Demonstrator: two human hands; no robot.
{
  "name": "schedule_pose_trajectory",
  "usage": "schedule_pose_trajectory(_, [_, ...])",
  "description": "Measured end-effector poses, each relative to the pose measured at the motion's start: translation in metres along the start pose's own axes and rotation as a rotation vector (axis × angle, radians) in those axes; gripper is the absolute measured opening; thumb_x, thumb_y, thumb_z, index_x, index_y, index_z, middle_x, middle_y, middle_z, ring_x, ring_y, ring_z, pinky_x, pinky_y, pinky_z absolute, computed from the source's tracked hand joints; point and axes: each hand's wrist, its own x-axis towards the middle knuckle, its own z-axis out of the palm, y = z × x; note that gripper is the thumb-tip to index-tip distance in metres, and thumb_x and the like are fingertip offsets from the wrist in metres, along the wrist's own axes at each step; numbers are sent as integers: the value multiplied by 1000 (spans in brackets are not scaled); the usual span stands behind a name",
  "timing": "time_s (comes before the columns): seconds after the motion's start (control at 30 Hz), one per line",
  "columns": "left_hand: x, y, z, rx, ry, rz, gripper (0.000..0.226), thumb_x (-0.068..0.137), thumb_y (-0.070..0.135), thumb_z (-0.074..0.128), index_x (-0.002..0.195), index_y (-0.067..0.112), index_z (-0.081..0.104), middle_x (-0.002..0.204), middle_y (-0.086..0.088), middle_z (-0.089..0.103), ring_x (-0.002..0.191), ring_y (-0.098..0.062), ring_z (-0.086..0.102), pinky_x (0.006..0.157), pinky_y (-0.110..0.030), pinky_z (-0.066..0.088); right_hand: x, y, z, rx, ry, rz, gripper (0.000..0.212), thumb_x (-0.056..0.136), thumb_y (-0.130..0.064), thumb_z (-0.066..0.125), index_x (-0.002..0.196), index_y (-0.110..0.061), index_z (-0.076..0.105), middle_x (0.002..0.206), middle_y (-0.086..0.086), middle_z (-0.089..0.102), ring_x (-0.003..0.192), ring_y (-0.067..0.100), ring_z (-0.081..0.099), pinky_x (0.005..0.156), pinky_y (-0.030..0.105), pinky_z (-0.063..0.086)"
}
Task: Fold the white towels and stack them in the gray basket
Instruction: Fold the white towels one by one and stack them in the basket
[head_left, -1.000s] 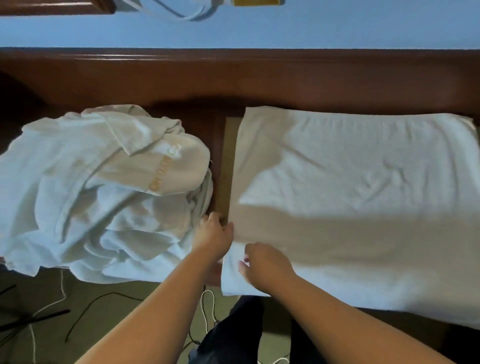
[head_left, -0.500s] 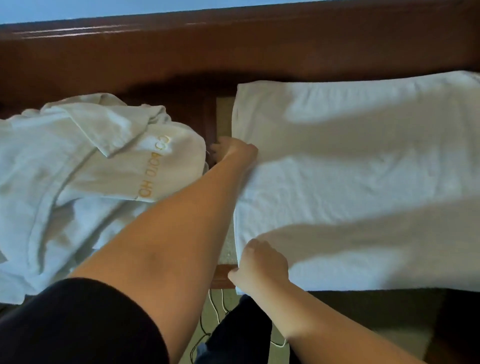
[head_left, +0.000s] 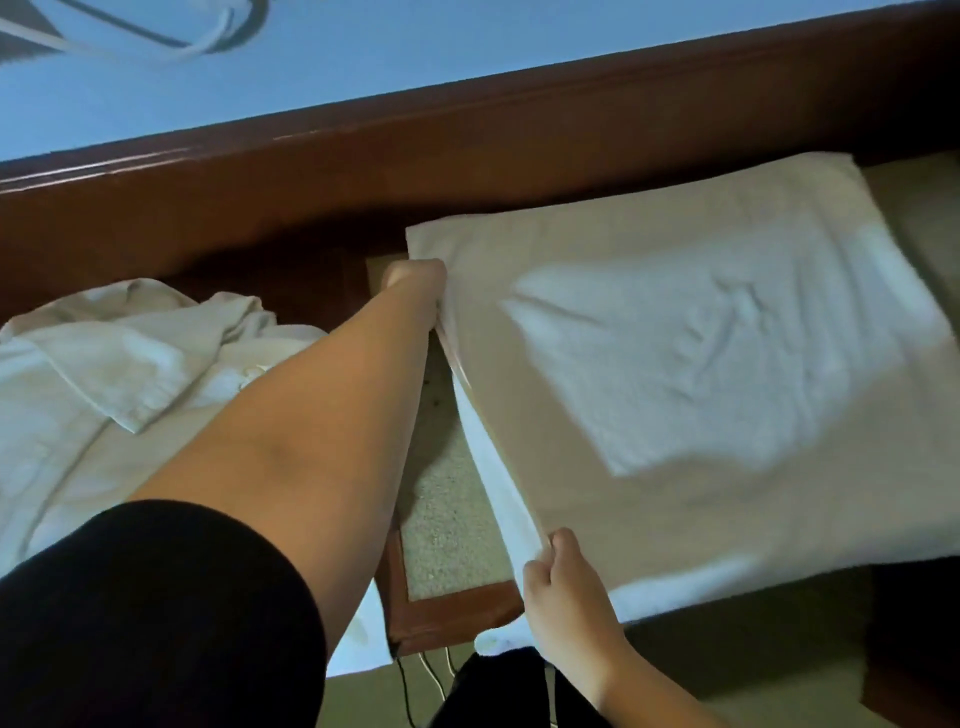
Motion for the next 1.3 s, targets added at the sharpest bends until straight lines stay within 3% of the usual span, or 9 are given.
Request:
schedule_pose_trajectory(0.07, [-2,10,3,-97,17,-5,49,100,23,53,147,9,52,142,-9,61,80,-13,62,77,-26,63,1,8,-14,38,48,24,5,104,-18,41,99,-18,40,95,11,59,90,33,61,77,39,46])
schedule_pose_trajectory(0.17, [-7,31,9,-238,140,-23,37,99,16,59,134,3,53,111,-13,65,94,-25,68,95,-38,59,-1,19,-40,116,102,-13,13,104,-36,51,107,-26,44,97,5,67,88,27,65,80,37,50])
schedule_pose_trajectory(0.3, [-28,60,22,-167,154,38,14,93,20,63,103,11,58,96,-11,69,84,-28,72,75,-43,66,1,53,-76,17,73,-109,31,95,-43,68,113,-26,49,100,-7,62,91,11,61,78,27,49])
schedule_pose_trajectory(0.53, [-71,113,69,-97,75,207,17,102,17,55,112,15,42,83,1,62,59,-12,64,39,-20,45,-1,136,-126,-94,78,80,13,94,-15,59,101,-26,60,103,-2,64,93,17,62,81,33,52])
schedule_pose_trajectory(0.7, [-86,142,122,-14,42,218,30,98,10,56,127,7,57,105,-7,73,81,-17,75,87,-29,58,-4,177,-168,109,203,179,18,101,-18,56,105,-35,59,98,-10,63,93,16,61,71,31,46])
schedule_pose_trajectory(0.8, [-98,143,158,196,-15,249,72,102,18,54,164,9,17,131,-12,65,94,-18,75,109,-36,49,-2,202,-186,223,290,220,12,103,-20,57,111,-27,61,103,-5,66,95,18,61,71,32,47])
schedule_pose_trajectory(0.87, [-107,128,175,741,-22,589,87,98,19,58,165,17,3,155,-18,42,130,-36,56,109,-45,49,2,214,-192,280,291,217,12,104,-22,57,115,-24,61,106,-5,66,94,13,61,68,26,46])
schedule_pose_trajectory(1.03, [-109,83,216,1683,-316,1316,98,87,3,61,163,42,12,172,-1,11,157,-31,17,119,-50,35,11,224,-191,282,175,192,8,103,-34,59,108,-29,64,100,-9,69,91,8,64,77,31,53])
schedule_pose_trajectory(1.3, [-105,123,231,2171,-91,1356,62,90,15,59,148,26,40,139,-3,47,131,-27,40,103,-43,40,3,230,-182,356,132,156,16,104,-36,58,90,-30,61,88,-6,65,80,9,62,63,25,43])
